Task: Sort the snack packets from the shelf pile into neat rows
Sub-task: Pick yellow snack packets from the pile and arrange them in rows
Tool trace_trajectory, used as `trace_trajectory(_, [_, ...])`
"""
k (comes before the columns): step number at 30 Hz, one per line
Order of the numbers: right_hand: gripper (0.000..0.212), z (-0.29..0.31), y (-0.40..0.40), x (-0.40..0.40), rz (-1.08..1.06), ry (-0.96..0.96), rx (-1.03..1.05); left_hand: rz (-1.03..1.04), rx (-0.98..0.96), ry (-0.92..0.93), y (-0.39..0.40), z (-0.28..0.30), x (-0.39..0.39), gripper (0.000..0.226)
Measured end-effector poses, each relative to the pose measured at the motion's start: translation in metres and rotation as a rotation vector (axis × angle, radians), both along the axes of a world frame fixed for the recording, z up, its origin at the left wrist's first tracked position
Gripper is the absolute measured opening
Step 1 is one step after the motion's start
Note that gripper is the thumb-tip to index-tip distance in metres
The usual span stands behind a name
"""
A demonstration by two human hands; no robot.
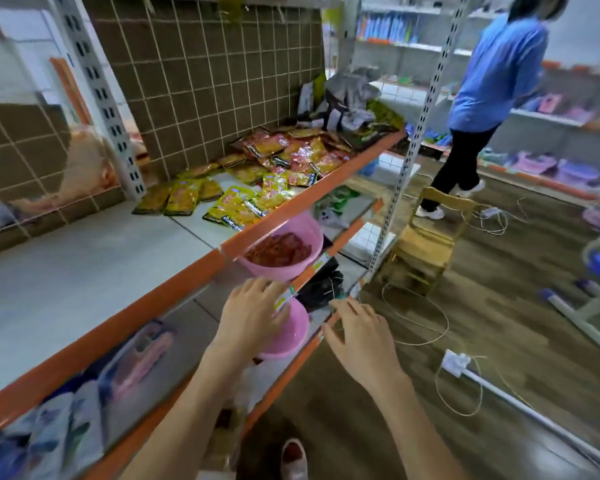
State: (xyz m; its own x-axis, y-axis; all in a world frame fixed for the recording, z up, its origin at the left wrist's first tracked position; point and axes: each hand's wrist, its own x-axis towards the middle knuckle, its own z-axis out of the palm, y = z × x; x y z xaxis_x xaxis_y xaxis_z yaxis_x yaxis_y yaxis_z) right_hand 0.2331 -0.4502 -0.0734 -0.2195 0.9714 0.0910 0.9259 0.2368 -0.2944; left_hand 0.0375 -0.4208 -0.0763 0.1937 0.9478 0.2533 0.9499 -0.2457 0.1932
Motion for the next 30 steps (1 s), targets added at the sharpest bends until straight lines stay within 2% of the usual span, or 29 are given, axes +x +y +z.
trace_trajectory(2, [0.042, 0.001, 0.036, 0.001, 0.004, 0.016, -0.007, 0.034, 0.005, -0.027, 0.030, 0.007, 0.002, 0.023])
trace_trajectory(6, [0.036, 0.009, 0.112, -0.005, 0.067, 0.034, -0.017, 0.098, 0.016, -0.116, 0.090, 0.019, -0.009, 0.047])
trace_trajectory(9, [0.037, 0.015, 0.166, -0.016, 0.123, 0.080, 0.018, 0.193, 0.024, -0.167, 0.131, 0.024, -0.027, 0.054])
trace_trajectory(13, [0.036, 0.017, 0.225, -0.040, 0.188, 0.144, 0.011, 0.309, 0.011, -0.179, 0.165, 0.034, -0.051, 0.055])
trace_trajectory(16, [0.035, 0.024, 0.267, -0.067, 0.282, 0.179, 0.009, 0.403, -0.063, -0.131, 0.188, 0.039, -0.076, 0.044])
trace_trajectory(19, [0.036, 0.032, 0.312, -0.102, 0.393, 0.194, -0.035, 0.521, -0.135, -0.122, 0.211, 0.039, -0.099, 0.046])
trace_trajectory(23, [0.038, 0.036, 0.374, -0.155, 0.545, 0.161, -0.171, 0.718, -0.199, -0.111, 0.240, 0.041, -0.126, 0.047])
trace_trajectory(25, [0.037, 0.034, 0.399, -0.183, 0.600, 0.153, -0.261, 0.822, -0.212, -0.170, 0.249, 0.041, -0.143, 0.046])
trace_trajectory(30, [0.053, 0.021, 0.429, -0.231, 0.627, 0.027, -0.267, 0.972, -0.225, -0.228, 0.261, 0.025, -0.166, 0.060])
